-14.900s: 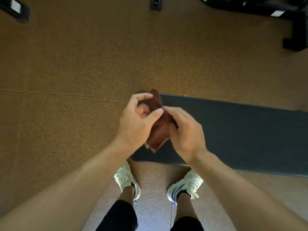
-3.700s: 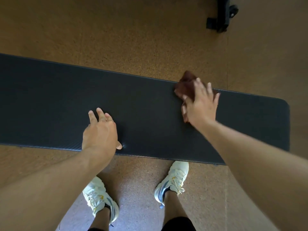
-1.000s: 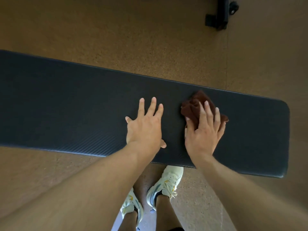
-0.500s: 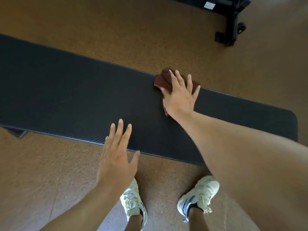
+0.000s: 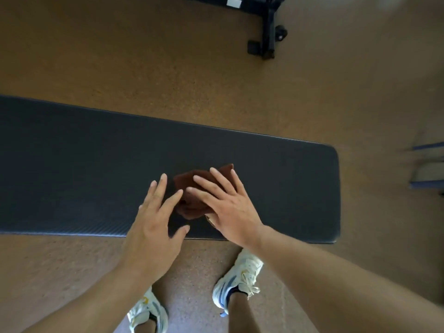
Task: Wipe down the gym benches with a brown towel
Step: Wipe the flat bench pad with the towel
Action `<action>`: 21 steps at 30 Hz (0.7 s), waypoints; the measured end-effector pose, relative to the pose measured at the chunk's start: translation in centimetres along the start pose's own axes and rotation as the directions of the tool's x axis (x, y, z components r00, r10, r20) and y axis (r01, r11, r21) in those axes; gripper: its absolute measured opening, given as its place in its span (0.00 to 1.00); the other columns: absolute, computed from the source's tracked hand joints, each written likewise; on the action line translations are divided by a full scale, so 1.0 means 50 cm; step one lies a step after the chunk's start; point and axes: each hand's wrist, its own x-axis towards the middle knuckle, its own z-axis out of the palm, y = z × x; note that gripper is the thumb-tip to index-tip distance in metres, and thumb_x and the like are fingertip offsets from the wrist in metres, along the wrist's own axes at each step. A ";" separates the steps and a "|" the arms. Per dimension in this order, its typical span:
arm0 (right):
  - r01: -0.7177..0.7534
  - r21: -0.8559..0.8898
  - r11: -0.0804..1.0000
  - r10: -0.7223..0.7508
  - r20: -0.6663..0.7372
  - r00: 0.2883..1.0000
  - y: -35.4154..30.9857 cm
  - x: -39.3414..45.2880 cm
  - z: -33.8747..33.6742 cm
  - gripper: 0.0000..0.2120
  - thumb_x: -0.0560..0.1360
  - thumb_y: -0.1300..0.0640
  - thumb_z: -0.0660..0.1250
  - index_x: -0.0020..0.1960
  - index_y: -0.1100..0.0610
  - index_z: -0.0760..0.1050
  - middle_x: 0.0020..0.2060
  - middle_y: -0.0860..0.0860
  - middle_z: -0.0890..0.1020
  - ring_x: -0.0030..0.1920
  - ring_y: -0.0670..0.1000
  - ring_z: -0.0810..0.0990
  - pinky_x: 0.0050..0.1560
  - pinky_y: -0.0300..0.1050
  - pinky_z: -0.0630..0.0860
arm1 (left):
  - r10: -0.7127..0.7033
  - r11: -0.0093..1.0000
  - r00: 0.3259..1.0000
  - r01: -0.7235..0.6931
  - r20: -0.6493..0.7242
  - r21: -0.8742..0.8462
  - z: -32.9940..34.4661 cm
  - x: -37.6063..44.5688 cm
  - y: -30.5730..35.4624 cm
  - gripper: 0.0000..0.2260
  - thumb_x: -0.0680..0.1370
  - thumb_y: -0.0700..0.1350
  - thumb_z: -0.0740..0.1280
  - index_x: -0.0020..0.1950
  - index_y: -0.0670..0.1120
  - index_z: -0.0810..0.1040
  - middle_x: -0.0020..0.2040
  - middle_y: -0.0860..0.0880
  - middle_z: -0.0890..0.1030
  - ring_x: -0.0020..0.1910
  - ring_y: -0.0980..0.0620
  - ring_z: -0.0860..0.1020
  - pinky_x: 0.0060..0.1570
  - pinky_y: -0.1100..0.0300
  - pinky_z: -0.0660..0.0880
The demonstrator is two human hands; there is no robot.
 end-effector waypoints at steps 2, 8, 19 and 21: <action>-0.118 -0.010 0.993 0.118 -0.030 0.993 0.115 -0.020 -0.032 0.31 0.80 0.48 0.60 0.83 0.42 0.59 0.83 0.44 0.60 0.85 0.55 0.51 0.82 0.66 0.50 | 0.047 0.998 0.997 -0.049 0.069 0.036 0.029 0.029 0.067 0.37 0.74 0.49 0.77 0.80 0.52 0.64 0.83 0.58 0.42 0.82 0.56 0.43 0.78 0.41 0.60; -0.397 0.114 0.911 0.411 -0.150 0.899 0.329 0.000 -0.090 0.28 0.84 0.48 0.63 0.82 0.43 0.59 0.83 0.45 0.61 0.84 0.54 0.51 0.82 0.65 0.47 | 0.018 0.981 0.979 -0.056 0.202 0.186 0.092 0.126 0.238 0.47 0.74 0.51 0.77 0.83 0.56 0.49 0.82 0.56 0.34 0.81 0.55 0.35 0.79 0.40 0.56; -0.286 0.049 0.957 0.289 -0.085 0.954 0.197 -0.370 0.037 0.35 0.75 0.47 0.67 0.81 0.41 0.61 0.83 0.43 0.60 0.85 0.55 0.52 0.78 0.70 0.55 | -0.173 0.869 0.863 -0.093 0.475 0.486 0.154 0.260 0.376 0.61 0.69 0.43 0.81 0.81 0.58 0.34 0.80 0.51 0.27 0.79 0.41 0.28 0.70 0.24 0.55; -0.336 0.101 0.936 0.347 -0.121 0.930 0.252 -0.315 0.006 0.34 0.75 0.47 0.65 0.80 0.41 0.62 0.82 0.44 0.62 0.84 0.56 0.52 0.80 0.70 0.52 | -0.231 0.839 0.845 -0.079 0.483 0.539 0.165 0.262 0.396 0.65 0.66 0.50 0.83 0.81 0.56 0.32 0.79 0.49 0.26 0.78 0.38 0.28 0.70 0.24 0.56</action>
